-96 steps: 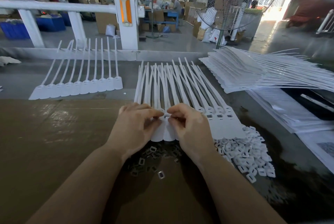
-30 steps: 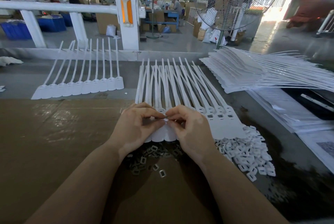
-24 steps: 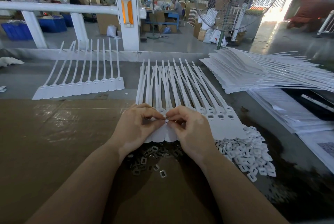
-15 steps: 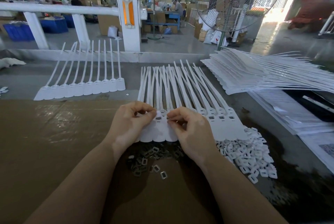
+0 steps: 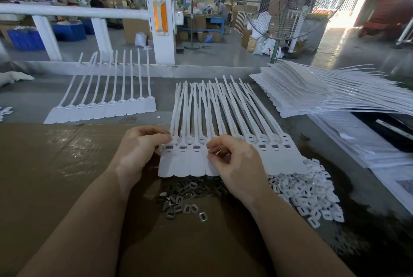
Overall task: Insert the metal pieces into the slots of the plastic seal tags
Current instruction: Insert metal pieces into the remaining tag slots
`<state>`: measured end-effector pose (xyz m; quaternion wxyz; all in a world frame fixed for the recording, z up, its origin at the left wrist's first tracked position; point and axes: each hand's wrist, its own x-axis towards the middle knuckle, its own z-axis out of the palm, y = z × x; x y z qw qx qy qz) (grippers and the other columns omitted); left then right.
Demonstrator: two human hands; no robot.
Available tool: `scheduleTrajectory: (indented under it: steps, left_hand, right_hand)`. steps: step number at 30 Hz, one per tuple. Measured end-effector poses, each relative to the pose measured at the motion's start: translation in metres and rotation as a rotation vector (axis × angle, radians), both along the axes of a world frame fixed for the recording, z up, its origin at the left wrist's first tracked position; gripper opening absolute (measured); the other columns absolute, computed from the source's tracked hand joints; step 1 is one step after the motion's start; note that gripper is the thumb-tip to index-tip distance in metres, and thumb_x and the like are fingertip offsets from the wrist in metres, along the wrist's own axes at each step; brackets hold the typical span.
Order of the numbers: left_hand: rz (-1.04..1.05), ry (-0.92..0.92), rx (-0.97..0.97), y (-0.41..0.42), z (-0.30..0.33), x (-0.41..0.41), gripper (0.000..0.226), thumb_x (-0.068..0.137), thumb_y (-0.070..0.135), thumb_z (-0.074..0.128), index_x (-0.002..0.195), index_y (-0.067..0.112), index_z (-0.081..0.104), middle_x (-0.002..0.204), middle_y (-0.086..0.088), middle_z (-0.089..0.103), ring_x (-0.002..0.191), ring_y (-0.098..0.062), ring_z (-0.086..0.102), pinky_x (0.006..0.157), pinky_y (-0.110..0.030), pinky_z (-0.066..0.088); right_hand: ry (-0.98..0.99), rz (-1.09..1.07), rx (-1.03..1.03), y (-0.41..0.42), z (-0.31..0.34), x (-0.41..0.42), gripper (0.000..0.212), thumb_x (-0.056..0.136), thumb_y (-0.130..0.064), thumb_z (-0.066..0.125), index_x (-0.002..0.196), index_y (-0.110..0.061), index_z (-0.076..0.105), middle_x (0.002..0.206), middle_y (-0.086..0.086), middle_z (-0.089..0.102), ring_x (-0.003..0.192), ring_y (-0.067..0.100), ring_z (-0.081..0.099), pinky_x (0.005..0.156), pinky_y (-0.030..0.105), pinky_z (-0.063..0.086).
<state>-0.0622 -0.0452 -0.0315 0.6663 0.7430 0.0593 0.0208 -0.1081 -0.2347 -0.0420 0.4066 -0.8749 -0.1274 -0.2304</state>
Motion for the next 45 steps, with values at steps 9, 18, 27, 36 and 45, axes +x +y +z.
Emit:
scheduleTrajectory:
  steps: [9,18,27,36,45]
  left_hand:
    - [-0.010,0.090,0.015,0.009,-0.002,0.006,0.013,0.072,0.005,0.069,0.062,0.013,0.072,0.071,-0.008,0.071,0.062,-0.016,0.068,0.050,-0.024,0.048]
    - [-0.020,0.115,0.044,0.010,-0.003,0.008,0.011,0.072,0.006,0.069,0.062,0.011,0.069,0.083,-0.015,0.071,0.080,-0.028,0.066,0.061,-0.033,0.049]
    - [-0.016,0.057,0.130,0.005,-0.002,0.004,0.005,0.077,0.007,0.070,0.073,0.005,0.067,0.088,-0.012,0.069,0.080,-0.024,0.063,0.056,-0.027,0.049]
    - [-0.008,-0.046,0.228,0.003,-0.002,0.004,0.017,0.076,0.007,0.071,0.086,0.018,0.063,0.084,-0.004,0.067,0.080,-0.018,0.060,0.069,-0.030,0.045]
    - [0.020,-0.093,0.218,-0.004,-0.005,0.003,0.018,0.077,0.000,0.067,0.079,0.017,0.063,0.076,-0.006,0.062,0.070,-0.015,0.055,0.062,-0.025,0.040]
  right_hand:
    - [0.041,0.051,-0.089,-0.002,0.004,-0.003,0.026,0.072,-0.032,0.076,0.096,-0.025,0.067,0.085,-0.023,0.052,0.085,0.000,0.050,0.084,0.024,0.043]
    - [0.052,0.099,-0.316,-0.003,0.005,-0.003,0.042,0.067,-0.051,0.074,0.101,-0.029,0.066,0.109,-0.015,0.058,0.110,0.006,0.044,0.094,0.024,0.023]
    - [0.027,0.108,-0.309,-0.002,0.004,-0.004,0.041,0.068,-0.051,0.073,0.098,-0.025,0.067,0.105,-0.012,0.060,0.106,0.008,0.047,0.095,0.025,0.028]
    - [0.009,0.111,-0.298,-0.002,0.006,-0.003,0.036,0.070,-0.051,0.071,0.096,-0.025,0.070,0.101,-0.012,0.062,0.104,0.008,0.049,0.097,0.031,0.036]
    - [-0.018,0.097,-0.310,-0.001,0.005,-0.004,0.034,0.070,-0.046,0.073,0.094,-0.023,0.072,0.099,-0.010,0.064,0.102,0.011,0.051,0.092,0.036,0.037]
